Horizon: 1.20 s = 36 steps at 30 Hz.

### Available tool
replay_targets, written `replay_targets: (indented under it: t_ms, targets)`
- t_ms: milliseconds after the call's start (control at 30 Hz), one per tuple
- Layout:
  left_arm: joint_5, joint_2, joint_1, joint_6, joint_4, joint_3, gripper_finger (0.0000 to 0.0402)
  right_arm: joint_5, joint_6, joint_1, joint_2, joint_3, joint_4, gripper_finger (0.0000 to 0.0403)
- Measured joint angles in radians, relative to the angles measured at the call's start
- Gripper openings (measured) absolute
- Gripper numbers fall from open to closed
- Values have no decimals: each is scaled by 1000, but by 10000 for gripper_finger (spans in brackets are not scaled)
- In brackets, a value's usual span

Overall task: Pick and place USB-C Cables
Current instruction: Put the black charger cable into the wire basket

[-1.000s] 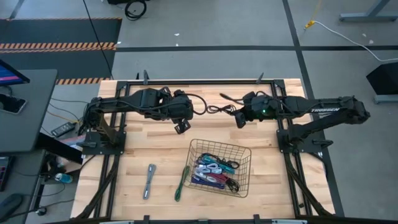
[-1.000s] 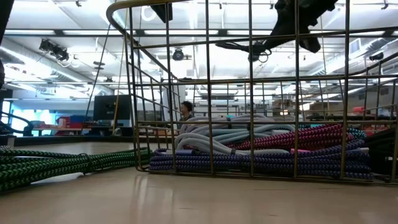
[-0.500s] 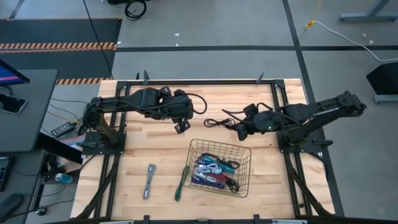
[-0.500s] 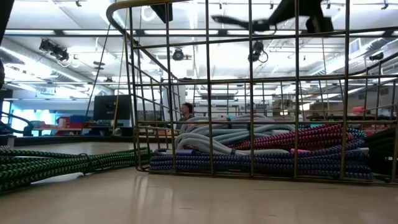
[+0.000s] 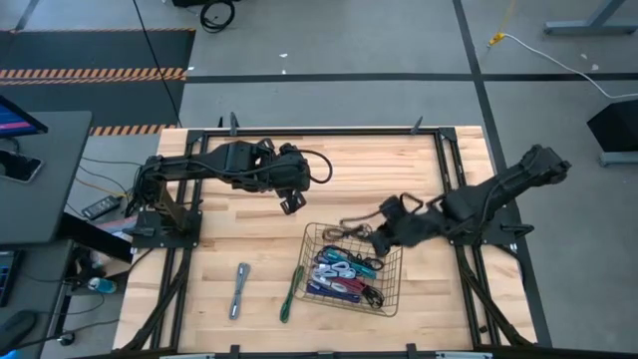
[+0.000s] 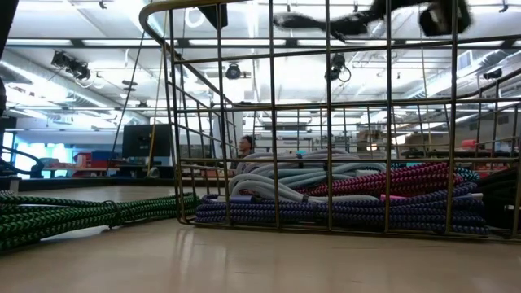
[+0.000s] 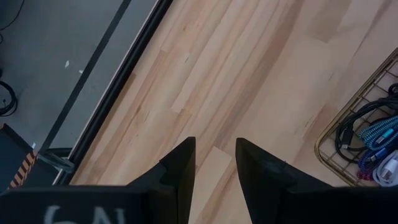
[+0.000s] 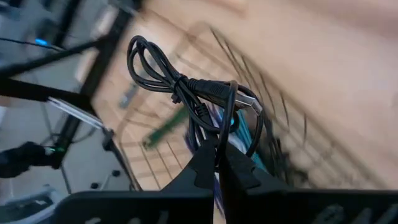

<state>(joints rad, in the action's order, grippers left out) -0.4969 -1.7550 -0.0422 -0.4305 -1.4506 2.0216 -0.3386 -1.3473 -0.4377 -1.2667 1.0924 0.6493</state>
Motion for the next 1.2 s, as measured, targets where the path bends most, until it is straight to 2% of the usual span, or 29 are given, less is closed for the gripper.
replay_targets:
  t_ms: [267, 467, 733, 1200]
  targets:
    - [0, 0, 0, 0, 0, 0, 121, 16, -283, -102, -126, 0, -6, 8]
    - [0, 0, 0, 25, 0, 0, 121, 54, -398, -130, -202, 0, -8, 8]
    - [0, 0, 0, 31, 0, 0, 121, 175, -415, -122, -294, 0, -9, 8]
    - [0, 0, 0, 42, 10, 0, 121, 233, -385, -83, -353, -1, 26, 8]
